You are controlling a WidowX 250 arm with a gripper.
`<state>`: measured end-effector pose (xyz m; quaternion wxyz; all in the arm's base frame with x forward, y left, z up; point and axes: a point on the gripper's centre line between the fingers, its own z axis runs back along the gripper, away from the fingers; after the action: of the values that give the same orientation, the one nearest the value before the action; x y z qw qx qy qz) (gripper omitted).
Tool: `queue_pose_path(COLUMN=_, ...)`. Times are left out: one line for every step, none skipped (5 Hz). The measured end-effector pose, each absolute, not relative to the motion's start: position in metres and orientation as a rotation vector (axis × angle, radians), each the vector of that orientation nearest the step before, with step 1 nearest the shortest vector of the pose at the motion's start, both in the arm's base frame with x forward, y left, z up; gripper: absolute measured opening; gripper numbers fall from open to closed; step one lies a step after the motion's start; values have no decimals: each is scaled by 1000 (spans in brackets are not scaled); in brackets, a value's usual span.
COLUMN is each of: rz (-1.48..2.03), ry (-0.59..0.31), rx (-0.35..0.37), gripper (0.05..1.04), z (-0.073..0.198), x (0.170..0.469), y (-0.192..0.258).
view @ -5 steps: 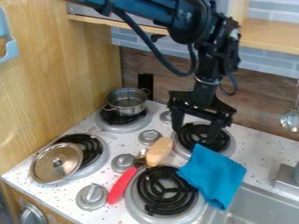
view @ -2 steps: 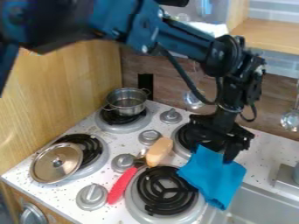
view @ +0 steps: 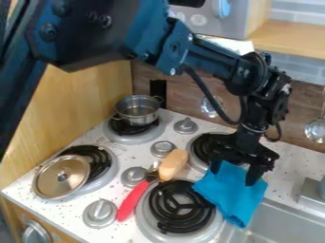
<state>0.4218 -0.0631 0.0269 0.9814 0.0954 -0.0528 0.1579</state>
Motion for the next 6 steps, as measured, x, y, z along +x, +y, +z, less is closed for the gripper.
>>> queue_pose_path(rz=335, ry=-118, rx=177, gripper=1005, z=27, x=426, y=-69)
queue_pose_path(rz=346, ry=-119, rx=170, gripper=1005, z=24, x=426, y=-76)
queue_pose_path(rz=357, ry=-109, rx=175, gripper=1005, z=13, x=428, y=-77)
queue_pose_path(rz=373, ry=-117, rx=167, gripper=1005, z=11, x=430, y=-78)
queue_pose_path(rz=380, ry=-118, rx=172, gripper=953, z=8, x=430, y=-77)
queue_pose_path(rz=368, ry=-104, rx=175, gripper=691, z=-1, x=424, y=-75)
